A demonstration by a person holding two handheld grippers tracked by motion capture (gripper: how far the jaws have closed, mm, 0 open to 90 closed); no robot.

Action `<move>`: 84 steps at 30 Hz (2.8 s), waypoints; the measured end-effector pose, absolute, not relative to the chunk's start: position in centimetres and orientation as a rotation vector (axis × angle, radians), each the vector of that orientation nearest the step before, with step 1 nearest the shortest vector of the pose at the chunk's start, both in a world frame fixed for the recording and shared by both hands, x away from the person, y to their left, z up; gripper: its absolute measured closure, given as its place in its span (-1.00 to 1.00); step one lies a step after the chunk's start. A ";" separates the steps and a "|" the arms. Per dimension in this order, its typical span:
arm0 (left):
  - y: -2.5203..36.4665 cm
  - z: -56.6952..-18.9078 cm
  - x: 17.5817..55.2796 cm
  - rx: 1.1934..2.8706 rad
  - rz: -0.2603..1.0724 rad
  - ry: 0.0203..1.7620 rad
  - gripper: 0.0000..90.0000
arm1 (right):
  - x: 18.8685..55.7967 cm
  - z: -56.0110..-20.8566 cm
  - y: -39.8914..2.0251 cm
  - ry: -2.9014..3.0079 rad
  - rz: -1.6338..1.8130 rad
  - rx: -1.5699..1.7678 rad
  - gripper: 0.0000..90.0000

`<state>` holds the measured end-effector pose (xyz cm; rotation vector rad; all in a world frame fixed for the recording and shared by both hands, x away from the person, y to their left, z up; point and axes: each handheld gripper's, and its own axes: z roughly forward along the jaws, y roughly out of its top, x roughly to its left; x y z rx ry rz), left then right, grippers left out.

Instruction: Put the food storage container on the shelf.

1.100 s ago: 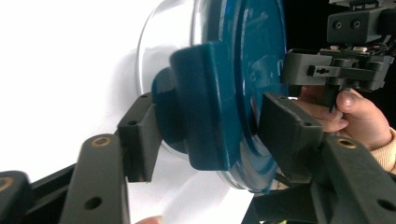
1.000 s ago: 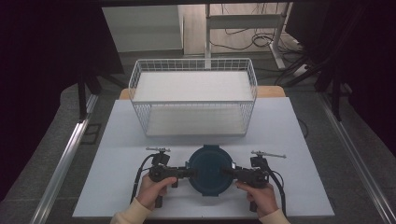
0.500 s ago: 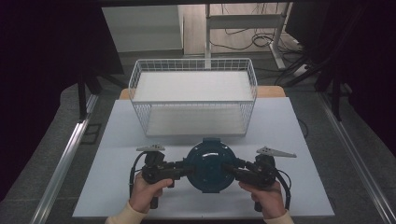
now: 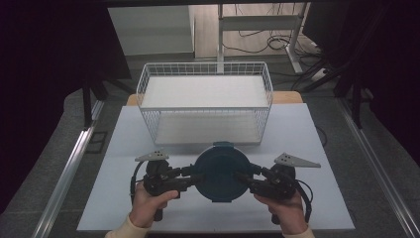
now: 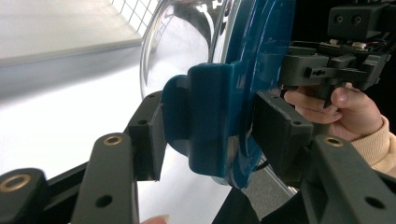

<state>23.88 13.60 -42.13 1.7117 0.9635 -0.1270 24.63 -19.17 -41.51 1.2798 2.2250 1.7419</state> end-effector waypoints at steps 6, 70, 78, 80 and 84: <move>13.7 -41.0 24.8 1.708 -0.115 0.944 0.03 | 25.2 -40.3 -19.1 2.221 1.733 1.256 -0.22; 17.7 -28.0 38.0 1.655 -0.059 0.895 0.03 | 39.0 -25.2 -15.0 2.255 1.682 1.115 -0.19; 17.8 -28.6 40.4 1.645 -0.095 0.924 0.03 | 41.3 -25.3 -14.9 2.269 1.666 1.169 -0.19; 17.8 -28.9 41.0 1.647 -0.103 0.937 0.03 | 41.9 -25.7 -14.9 2.265 1.673 1.182 -0.19; 18.0 -29.9 42.2 1.649 -0.114 0.967 0.02 | 43.3 -26.9 -14.7 2.277 1.675 1.221 -0.19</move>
